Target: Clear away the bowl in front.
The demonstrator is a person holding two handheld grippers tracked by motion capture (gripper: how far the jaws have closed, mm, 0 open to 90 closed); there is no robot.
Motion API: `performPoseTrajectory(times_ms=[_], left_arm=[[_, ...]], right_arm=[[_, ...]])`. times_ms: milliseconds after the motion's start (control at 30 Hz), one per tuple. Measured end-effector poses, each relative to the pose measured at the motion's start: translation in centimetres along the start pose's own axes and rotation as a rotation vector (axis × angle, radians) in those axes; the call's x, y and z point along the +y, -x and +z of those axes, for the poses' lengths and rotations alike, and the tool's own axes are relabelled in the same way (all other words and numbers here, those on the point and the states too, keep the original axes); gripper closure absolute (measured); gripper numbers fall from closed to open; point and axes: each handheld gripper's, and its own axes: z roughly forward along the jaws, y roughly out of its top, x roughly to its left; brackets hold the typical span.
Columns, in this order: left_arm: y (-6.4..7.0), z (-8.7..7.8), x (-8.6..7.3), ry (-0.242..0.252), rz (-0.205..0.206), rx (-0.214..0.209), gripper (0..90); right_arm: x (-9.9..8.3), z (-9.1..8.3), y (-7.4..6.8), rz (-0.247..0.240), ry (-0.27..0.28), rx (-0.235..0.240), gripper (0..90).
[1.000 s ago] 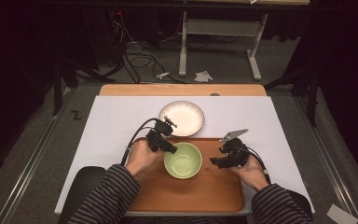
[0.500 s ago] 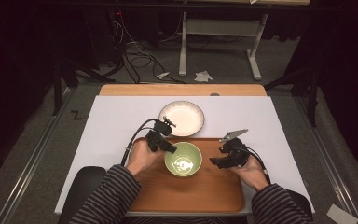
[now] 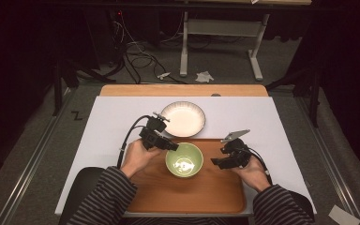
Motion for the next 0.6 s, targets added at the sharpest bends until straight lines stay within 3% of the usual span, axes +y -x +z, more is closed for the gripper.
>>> performPoseTrajectory(times_ms=[367,500,600], left_arm=[[-1.5,-2.2,0.6,0.099,-0.006,0.042,50.8],[-3.0,-2.4,0.1,0.114,-0.022,0.072,50.9],[-4.6,-2.3,-0.3,0.133,-0.059,0.106,51.0]], right_arm=[[0.0,0.1,0.0,-0.007,-0.001,-0.002,39.7],[0.0,0.0,0.0,-0.004,0.0,-0.002,39.7],[0.0,0.0,0.0,-0.001,-0.002,-0.002,39.7]])
